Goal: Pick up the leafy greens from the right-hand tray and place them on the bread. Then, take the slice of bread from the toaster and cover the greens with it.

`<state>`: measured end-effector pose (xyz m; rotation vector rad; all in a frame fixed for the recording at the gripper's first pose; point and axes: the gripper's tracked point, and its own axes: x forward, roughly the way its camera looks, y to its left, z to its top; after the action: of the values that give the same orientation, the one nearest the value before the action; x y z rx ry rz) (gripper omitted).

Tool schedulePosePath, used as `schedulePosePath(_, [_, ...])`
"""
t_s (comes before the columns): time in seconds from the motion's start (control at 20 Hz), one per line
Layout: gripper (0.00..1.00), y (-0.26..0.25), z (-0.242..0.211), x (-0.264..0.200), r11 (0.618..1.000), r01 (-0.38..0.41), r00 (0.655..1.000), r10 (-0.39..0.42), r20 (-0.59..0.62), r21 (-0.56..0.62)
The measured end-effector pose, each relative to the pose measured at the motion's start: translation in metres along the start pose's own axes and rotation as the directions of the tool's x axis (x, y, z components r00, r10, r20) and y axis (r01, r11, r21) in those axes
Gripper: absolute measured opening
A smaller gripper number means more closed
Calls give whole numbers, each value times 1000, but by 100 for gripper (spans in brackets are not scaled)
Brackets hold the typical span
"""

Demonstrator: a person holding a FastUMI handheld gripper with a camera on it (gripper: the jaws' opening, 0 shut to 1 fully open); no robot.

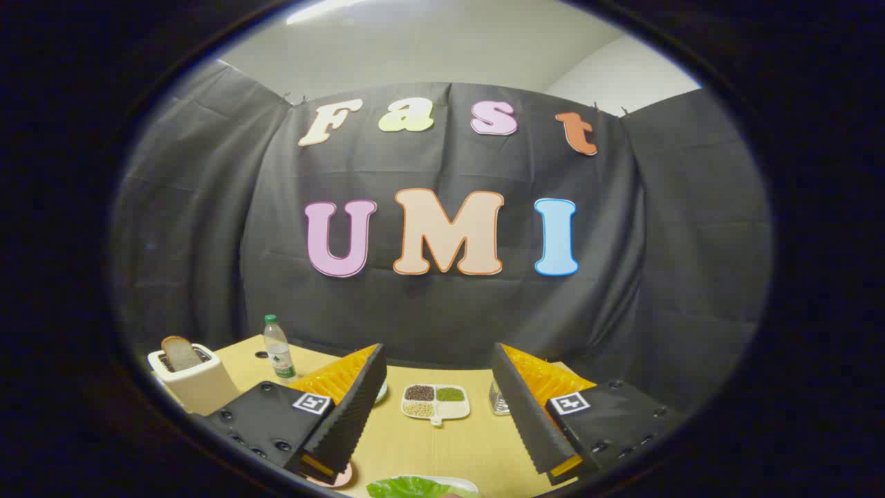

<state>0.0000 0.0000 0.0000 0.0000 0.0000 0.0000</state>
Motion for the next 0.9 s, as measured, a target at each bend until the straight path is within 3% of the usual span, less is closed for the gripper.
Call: schedulePosePath(0.9, [98,-2,-5,-1,999,-9,1000,9,4,-41])
